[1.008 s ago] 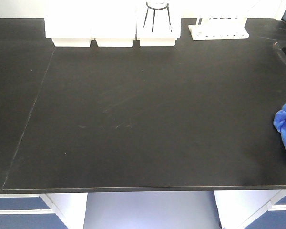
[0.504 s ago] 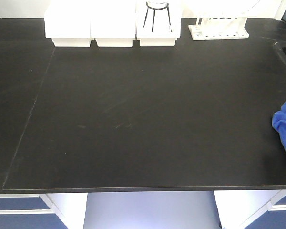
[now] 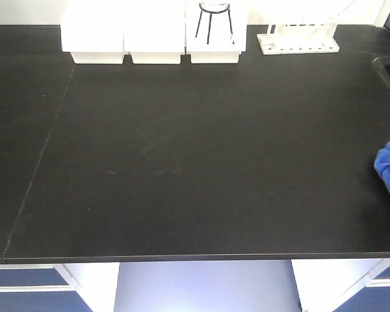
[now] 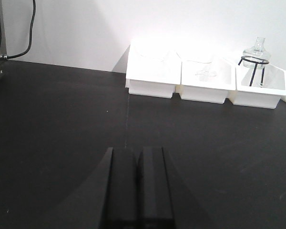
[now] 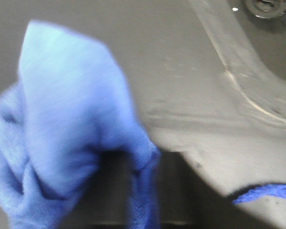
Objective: Wipe right workspace with blue cloth
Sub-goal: 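Lower the right gripper onto the blue cloth and grasp it, then lift the blue cloth with the right gripper off the bench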
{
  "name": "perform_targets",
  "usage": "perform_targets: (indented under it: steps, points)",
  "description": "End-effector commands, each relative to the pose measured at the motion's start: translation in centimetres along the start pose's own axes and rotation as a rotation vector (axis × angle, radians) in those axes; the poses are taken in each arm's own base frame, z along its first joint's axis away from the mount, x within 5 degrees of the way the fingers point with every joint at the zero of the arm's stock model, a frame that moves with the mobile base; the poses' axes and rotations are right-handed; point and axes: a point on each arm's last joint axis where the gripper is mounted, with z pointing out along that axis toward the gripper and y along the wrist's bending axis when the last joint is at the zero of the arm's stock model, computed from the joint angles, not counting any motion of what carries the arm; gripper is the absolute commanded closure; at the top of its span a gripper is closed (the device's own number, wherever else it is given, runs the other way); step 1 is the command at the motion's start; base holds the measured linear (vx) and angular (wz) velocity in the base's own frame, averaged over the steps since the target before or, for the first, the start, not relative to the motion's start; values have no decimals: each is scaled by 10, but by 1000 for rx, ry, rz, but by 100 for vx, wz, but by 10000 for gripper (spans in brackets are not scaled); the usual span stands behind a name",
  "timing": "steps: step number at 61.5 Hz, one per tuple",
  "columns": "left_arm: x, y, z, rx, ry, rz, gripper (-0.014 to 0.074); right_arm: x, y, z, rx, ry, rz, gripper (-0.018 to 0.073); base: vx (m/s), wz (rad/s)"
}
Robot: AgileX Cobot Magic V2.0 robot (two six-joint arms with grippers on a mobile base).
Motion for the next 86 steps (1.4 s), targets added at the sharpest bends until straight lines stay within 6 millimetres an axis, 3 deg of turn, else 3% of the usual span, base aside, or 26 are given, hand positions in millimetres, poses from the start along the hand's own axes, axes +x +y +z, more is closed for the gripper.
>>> perform_targets:
  steps: [1, 9, 14, 31, 34, 62, 73, 86]
  points:
    - [2, 0, 1, 14, -64, -15, 602, -15, -2, -16, 11, -80, -21, 573, 0, 0]
    - [2, 0, 1, 14, -64, -15, 602, -26, 1, -41, 12, -162, -57, 570, 0, 0]
    - [2, 0, 1, 14, -64, -15, 602, -31, 12, -64, -14, -214, -150, 568, 0, 0]
    - [2, 0, 1, 14, -64, -15, 602, -30, 84, -139, -194, -399, -431, 566, 0, 0]
    - [2, 0, 1, 14, -64, -15, 602, -27, 98, -166, -245, -483, -448, 564, 0, 0]
    - [2, 0, 1, 14, -64, -15, 602, -10, 93, -227, -327, -581, -406, 562, 0, 0]
    - [2, 0, 1, 14, -64, -15, 602, 2, 93, -238, -371, -540, -439, 562, 0, 0]
    - [2, 0, 1, 14, -64, -15, 602, 2, 93, -239, -372, -542, -439, 560, 0, 0]
